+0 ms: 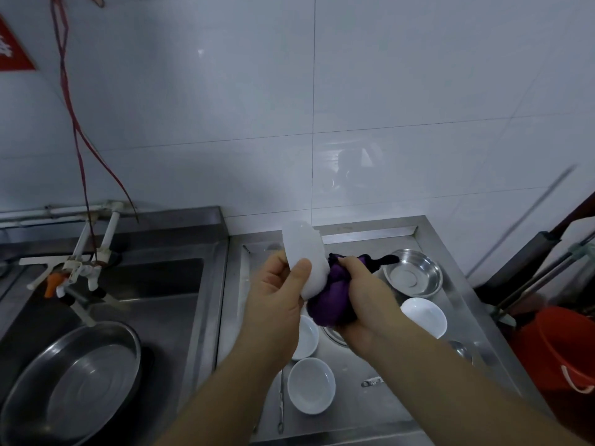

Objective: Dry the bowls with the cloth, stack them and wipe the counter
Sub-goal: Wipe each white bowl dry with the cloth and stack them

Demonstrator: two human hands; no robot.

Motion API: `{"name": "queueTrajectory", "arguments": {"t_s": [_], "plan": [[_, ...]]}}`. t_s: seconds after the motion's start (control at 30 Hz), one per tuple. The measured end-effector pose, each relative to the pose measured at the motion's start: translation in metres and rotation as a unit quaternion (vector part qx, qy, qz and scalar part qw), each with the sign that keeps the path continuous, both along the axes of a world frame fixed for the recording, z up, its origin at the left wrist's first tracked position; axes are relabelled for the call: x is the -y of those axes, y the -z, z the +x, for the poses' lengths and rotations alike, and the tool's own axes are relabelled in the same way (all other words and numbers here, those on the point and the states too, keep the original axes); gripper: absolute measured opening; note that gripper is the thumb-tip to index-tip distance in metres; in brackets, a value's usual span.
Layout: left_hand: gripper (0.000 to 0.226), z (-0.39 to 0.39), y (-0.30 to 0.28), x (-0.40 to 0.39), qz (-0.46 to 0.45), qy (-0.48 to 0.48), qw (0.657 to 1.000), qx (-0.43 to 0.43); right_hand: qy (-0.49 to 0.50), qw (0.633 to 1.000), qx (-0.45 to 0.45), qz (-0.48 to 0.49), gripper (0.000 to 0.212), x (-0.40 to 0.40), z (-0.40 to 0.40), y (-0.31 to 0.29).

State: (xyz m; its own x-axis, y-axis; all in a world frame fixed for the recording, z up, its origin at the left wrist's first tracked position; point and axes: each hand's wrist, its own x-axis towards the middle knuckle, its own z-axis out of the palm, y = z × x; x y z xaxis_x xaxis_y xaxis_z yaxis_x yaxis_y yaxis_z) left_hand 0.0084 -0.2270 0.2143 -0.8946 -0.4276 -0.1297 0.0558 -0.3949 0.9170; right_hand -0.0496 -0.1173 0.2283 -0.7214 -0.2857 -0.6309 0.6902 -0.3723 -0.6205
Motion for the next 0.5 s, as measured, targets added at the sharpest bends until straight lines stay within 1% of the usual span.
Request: {"name": "queueTrajectory", "arguments": {"t_s": [0.07,0.13,0.2,0.27,0.3,0.33,0.37,0.4,0.43,0.47,0.5], "plan": [[0.016,-0.003,0.004,-0.003,-0.003,-0.018,1.000,0.009,0.009,0.999,-0.046,0.019,0.028,0.007,0.010,0.003],[0.017,-0.006,0.004,-0.003,0.006,-0.029,0.999,0.019,0.023,0.987,-0.141,0.079,0.020,0.014,0.022,0.008],[0.017,-0.009,0.000,-0.001,0.012,-0.034,0.999,0.029,0.011,0.952,-0.253,0.171,0.018,0.017,0.033,0.012],[0.017,-0.010,-0.006,0.002,0.016,-0.022,0.999,0.034,-0.020,0.900,-0.371,0.228,0.031,0.012,0.039,0.016],[0.017,-0.010,-0.010,0.004,0.024,-0.013,0.999,0.036,-0.039,0.860,-0.439,0.256,0.042,0.008,0.039,0.018],[0.017,-0.010,-0.014,0.006,0.039,-0.005,0.998,0.038,-0.064,0.805,-0.513,0.291,0.053,0.004,0.038,0.019],[0.018,-0.008,-0.016,0.009,0.058,0.001,0.998,0.037,-0.091,0.736,-0.584,0.330,0.060,0.001,0.034,0.021],[0.020,-0.007,-0.017,0.011,0.080,0.005,0.996,0.035,-0.111,0.665,-0.644,0.362,0.062,-0.002,0.030,0.022],[0.024,-0.005,-0.017,0.013,0.099,0.005,0.994,0.033,-0.124,0.603,-0.689,0.383,0.062,-0.006,0.026,0.021],[0.029,-0.004,-0.016,0.013,0.116,0.005,0.993,0.033,-0.134,0.554,-0.722,0.392,0.060,-0.009,0.022,0.019],[0.033,-0.002,-0.015,0.014,0.131,0.007,0.991,0.033,-0.146,0.517,-0.744,0.397,0.058,-0.011,0.019,0.017]]}}
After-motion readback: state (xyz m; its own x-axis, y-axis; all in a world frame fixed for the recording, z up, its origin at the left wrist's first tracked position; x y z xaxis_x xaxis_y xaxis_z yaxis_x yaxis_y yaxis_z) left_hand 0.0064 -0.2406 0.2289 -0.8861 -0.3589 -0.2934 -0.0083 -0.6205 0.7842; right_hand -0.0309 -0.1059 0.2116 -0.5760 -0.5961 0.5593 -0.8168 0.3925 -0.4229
